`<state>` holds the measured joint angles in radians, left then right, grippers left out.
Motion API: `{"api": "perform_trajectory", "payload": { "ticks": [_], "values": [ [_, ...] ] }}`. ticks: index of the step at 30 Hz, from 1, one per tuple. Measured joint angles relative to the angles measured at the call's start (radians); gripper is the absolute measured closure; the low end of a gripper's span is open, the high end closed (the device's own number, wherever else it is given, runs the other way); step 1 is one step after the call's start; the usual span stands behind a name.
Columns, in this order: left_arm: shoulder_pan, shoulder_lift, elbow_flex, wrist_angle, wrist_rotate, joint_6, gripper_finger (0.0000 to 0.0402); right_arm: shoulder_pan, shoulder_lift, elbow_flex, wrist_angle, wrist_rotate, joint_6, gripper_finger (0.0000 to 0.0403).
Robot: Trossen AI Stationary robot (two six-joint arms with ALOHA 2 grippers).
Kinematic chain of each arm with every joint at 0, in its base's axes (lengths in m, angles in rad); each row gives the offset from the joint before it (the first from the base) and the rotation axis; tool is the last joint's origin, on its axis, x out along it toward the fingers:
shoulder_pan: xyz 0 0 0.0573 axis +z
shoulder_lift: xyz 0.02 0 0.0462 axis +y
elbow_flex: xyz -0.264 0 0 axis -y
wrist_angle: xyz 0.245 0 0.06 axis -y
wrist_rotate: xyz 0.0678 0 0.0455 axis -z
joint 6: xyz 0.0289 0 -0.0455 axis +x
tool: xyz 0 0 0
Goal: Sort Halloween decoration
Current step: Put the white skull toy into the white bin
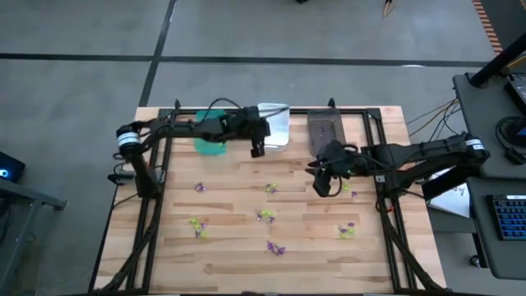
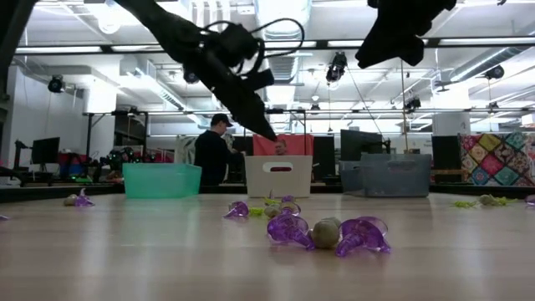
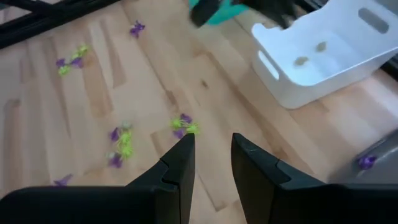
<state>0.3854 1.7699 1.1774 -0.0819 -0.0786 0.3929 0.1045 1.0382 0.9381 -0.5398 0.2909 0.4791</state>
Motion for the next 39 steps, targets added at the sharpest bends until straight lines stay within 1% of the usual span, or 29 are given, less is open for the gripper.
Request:
{"api": "perform_trajectory", "payload": {
  "ticks": [3,7,9,14,21,24,29,34,39],
  "values": [
    [0.050,0.040,0.050,-0.019,0.052,-0.016,0.0401,0.022,0.000,-0.009,-0.001,0.032,0.033,0.0310],
    [0.089,0.087,0.122,-0.060,0.065,-0.037,0.0401,0.042,0.000,-0.011,0.000,0.073,0.046,0.0310],
    [0.100,0.110,0.152,-0.072,0.065,-0.055,0.0401,0.045,0.000,-0.011,0.001,0.077,0.046,0.0310],
    [0.115,0.184,0.252,-0.163,0.064,-0.186,0.0401,0.046,0.000,-0.011,0.004,0.077,0.061,0.0310],
    [0.116,0.308,0.408,-0.321,0.062,-0.228,0.0401,0.046,0.000,-0.011,0.004,0.078,0.087,0.0310],
    [0.116,0.351,0.461,-0.359,0.062,-0.228,0.0401,0.046,0.000,-0.011,0.004,0.078,0.090,0.0310],
    [0.116,0.387,0.501,-0.370,0.054,-0.234,0.0401,0.046,0.000,-0.012,0.003,0.078,0.099,0.0310],
    [0.116,0.395,0.504,-0.372,0.016,-0.246,0.0400,0.046,0.000,-0.012,-0.001,0.078,0.098,0.0310],
    [0.116,0.395,0.503,-0.379,-0.026,-0.263,0.0369,0.046,0.000,-0.012,-0.001,0.078,0.098,0.0310]
  ]
}}
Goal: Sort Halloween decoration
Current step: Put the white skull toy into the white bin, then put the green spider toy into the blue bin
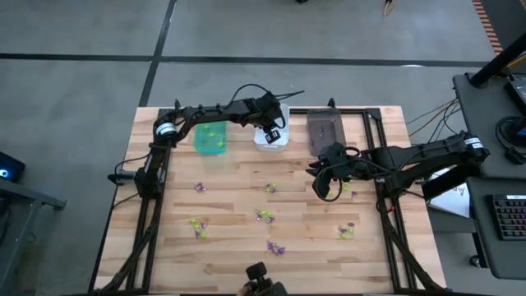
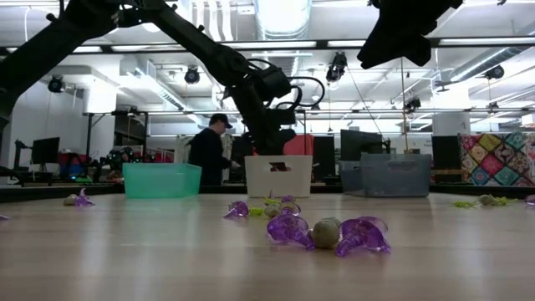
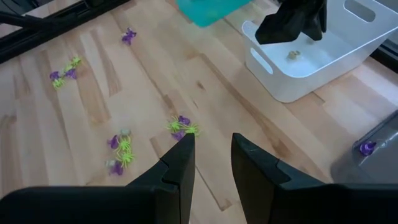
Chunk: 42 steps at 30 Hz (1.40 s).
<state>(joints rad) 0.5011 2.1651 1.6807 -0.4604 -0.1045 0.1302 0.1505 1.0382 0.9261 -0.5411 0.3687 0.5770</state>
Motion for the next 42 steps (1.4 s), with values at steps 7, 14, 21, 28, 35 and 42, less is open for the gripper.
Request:
{"api": "perform_trajectory", "payload": {
  "ticks": [7,14,21,28,35,42],
  "values": [
    [0.000,0.000,0.000,0.000,-0.002,-0.008,0.0298,0.000,0.000,0.000,0.000,0.000,0.000,0.0310],
    [-0.003,-0.010,0.011,-0.053,0.000,-0.010,0.0261,0.000,0.000,0.000,0.000,0.000,0.000,0.0310],
    [-0.050,-0.121,-0.009,-0.105,0.017,-0.020,0.0270,0.000,0.004,-0.002,0.000,0.000,0.034,0.0310],
    [-0.136,-0.232,-0.013,-0.125,0.018,-0.025,0.0282,0.000,0.053,-0.002,-0.005,-0.007,0.119,0.0310],
    [-0.241,-0.317,-0.027,-0.175,0.018,-0.044,0.0286,0.000,0.134,-0.002,-0.011,-0.084,0.168,0.0310],
    [-0.324,-0.454,-0.229,-0.120,0.013,-0.104,0.0286,0.000,0.176,-0.002,-0.103,-0.115,0.244,0.0310]
  ]
}}
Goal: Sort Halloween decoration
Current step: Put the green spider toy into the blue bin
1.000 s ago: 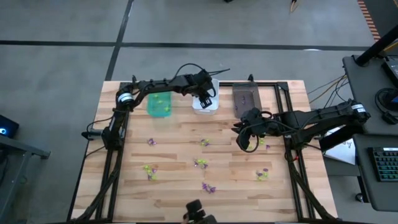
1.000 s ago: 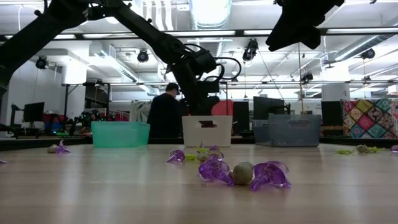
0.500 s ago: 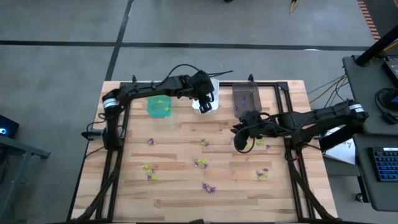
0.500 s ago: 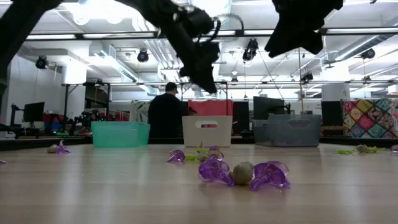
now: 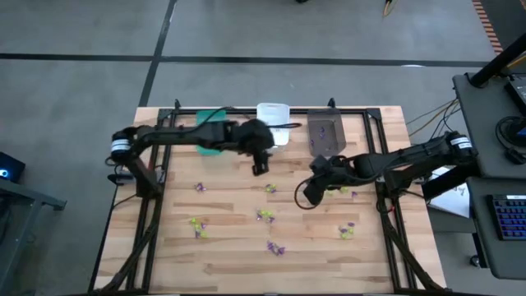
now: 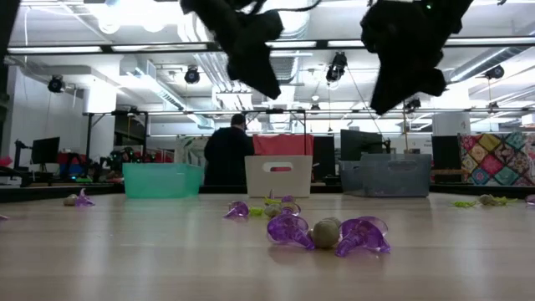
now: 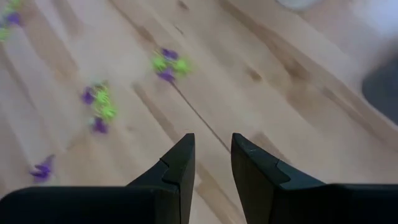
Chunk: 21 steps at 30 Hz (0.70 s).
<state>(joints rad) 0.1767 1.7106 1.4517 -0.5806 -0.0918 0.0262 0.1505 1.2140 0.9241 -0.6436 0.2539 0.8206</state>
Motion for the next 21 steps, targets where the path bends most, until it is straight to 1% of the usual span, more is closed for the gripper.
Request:
{"api": "perform_trajectory", "payload": {
  "ticks": [5,10,16,21],
  "values": [
    [-0.050,-0.148,-0.215,0.105,-0.006,-0.138,0.0286,0.000,0.020,0.000,-0.108,0.008,0.098,0.0310],
    [-0.113,-0.287,-0.398,0.242,-0.005,-0.213,0.0286,0.000,0.078,-0.001,-0.221,0.007,0.198,0.0310],
    [-0.171,-0.387,-0.549,0.426,-0.005,-0.280,0.0286,-0.001,0.183,-0.001,-0.335,-0.011,0.301,0.0314],
    [-0.188,-0.411,-0.620,0.563,-0.005,-0.317,0.0286,-0.001,0.270,-0.001,-0.353,-0.047,0.307,0.0325]
  ]
}}
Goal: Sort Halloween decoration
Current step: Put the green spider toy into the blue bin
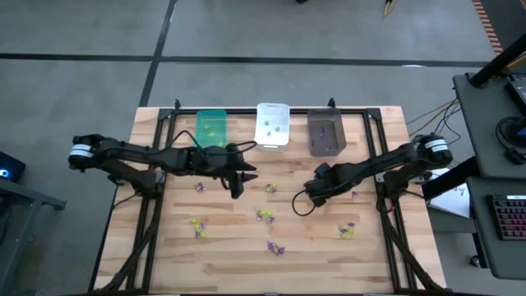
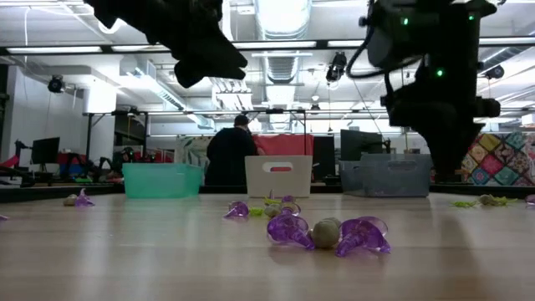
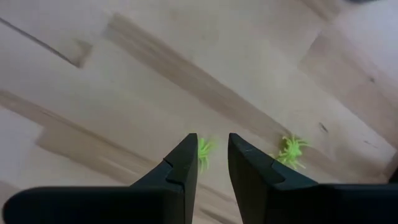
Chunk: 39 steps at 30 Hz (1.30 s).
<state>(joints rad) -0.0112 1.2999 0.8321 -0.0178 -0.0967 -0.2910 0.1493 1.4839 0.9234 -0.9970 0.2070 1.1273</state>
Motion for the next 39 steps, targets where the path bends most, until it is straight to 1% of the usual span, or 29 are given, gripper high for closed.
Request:
{"api": "perform_trajectory", "payload": {
  "ticks": [3,7,11,14,24,28,34,39],
  "values": [
    [-0.001,0.006,-0.008,0.048,0.001,-0.010,0.0286,-0.001,0.039,0.000,-0.002,-0.021,-0.013,0.0333],
    [-0.001,0.016,-0.008,0.059,0.001,-0.007,0.0286,-0.001,0.070,0.000,0.006,-0.035,-0.024,0.0339],
    [-0.001,0.019,-0.008,0.072,0.001,0.013,0.0286,-0.001,0.084,0.000,0.017,-0.039,-0.025,0.0336],
    [-0.001,0.020,-0.008,0.079,0.001,0.020,0.0286,-0.001,0.087,0.000,0.019,-0.058,-0.026,0.0326],
    [0.000,0.025,-0.008,0.081,0.000,0.038,0.0286,-0.001,0.088,0.000,0.072,-0.058,-0.021,0.0280],
    [0.000,0.025,-0.008,0.081,0.000,0.039,0.0286,-0.001,0.089,-0.001,0.082,-0.058,-0.020,0.0271],
    [0.000,0.025,-0.008,0.082,-0.001,0.047,0.0286,-0.001,0.091,-0.020,0.098,-0.050,-0.019,0.0281],
    [0.000,0.025,-0.008,0.084,-0.002,0.047,0.0286,-0.001,0.091,-0.054,0.116,-0.055,0.000,0.0303]
  ]
}}
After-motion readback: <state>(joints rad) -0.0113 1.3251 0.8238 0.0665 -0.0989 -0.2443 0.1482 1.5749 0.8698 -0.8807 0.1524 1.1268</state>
